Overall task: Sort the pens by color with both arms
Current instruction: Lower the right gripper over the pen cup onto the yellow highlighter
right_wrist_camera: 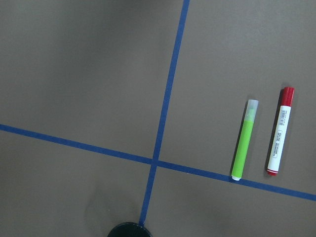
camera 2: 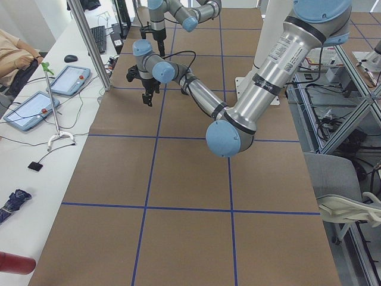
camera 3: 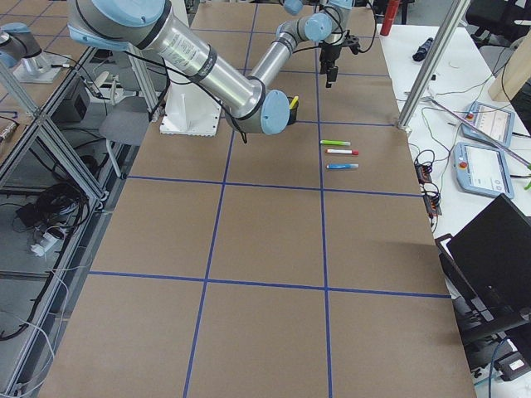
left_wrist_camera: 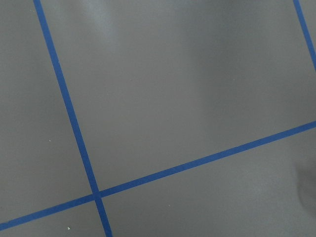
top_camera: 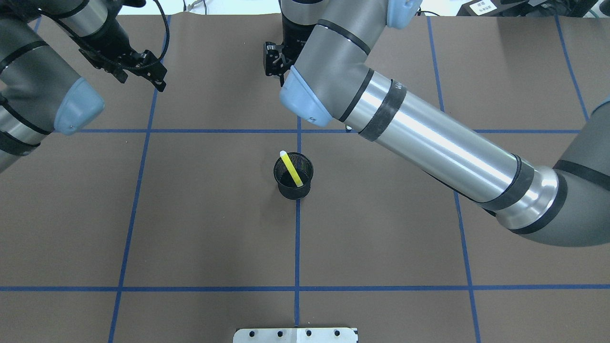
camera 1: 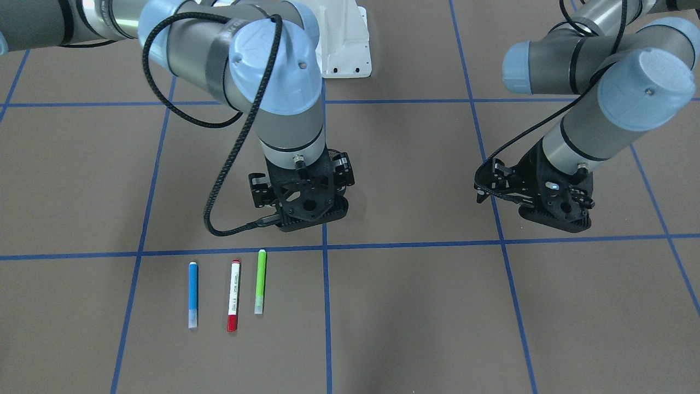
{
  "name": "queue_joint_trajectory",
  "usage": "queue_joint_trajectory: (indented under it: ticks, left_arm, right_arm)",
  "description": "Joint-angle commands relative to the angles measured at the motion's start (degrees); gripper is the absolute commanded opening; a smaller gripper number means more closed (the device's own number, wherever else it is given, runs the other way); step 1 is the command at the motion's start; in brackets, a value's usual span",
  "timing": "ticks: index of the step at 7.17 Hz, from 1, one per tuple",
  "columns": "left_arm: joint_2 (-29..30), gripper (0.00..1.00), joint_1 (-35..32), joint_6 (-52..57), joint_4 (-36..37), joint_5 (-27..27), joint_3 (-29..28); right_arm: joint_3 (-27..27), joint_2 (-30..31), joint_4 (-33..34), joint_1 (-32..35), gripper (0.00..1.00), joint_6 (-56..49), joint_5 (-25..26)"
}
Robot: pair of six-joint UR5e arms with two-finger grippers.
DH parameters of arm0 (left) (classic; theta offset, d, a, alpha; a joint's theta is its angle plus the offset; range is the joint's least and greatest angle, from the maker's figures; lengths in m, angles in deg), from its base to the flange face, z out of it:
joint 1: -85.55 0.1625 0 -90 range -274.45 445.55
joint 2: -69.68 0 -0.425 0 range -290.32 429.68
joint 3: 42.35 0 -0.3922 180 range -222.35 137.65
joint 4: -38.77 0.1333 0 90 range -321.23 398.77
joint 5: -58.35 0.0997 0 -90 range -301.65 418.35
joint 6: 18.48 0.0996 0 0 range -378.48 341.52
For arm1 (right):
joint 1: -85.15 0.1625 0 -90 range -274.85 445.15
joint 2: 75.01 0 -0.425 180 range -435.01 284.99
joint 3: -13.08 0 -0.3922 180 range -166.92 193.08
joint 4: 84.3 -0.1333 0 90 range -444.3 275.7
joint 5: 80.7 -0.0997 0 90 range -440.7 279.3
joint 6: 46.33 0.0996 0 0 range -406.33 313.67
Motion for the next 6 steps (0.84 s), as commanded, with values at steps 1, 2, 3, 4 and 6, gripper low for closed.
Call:
queue_joint_trajectory:
  ticks: [1,2,3,4,6]
  left_arm:
    - [-0.51,0.99,0.04,0.0,-0.03,-0.06,0.41]
    - [-0.51,0.99,0.04,0.0,-0.03,-0.06,0.5]
    - [-0.51,0.99,0.04,0.0,-0.12,-0.15,0.5]
    - [-0.6,0.99,-0.05,0.0,-0.12,-0.15,0.5]
    - [-0.6,0.99,-0.49,0.35,-0.12,-0.15,0.41]
  right_arm:
    - [-3.43,-2.69,0.28,-1.62,0.99,0.26,1.37]
    - [-4.92,-3.65,0.28,-1.97,0.99,0.52,1.37]
    - [-7.63,-5.49,0.28,-2.32,0.99,0.61,1.37]
    - [-10.71,-7.59,0.28,-2.93,0.99,0.61,1.37]
    - [-11.09,-7.97,1.16,-4.34,1.0,0.7,2.59]
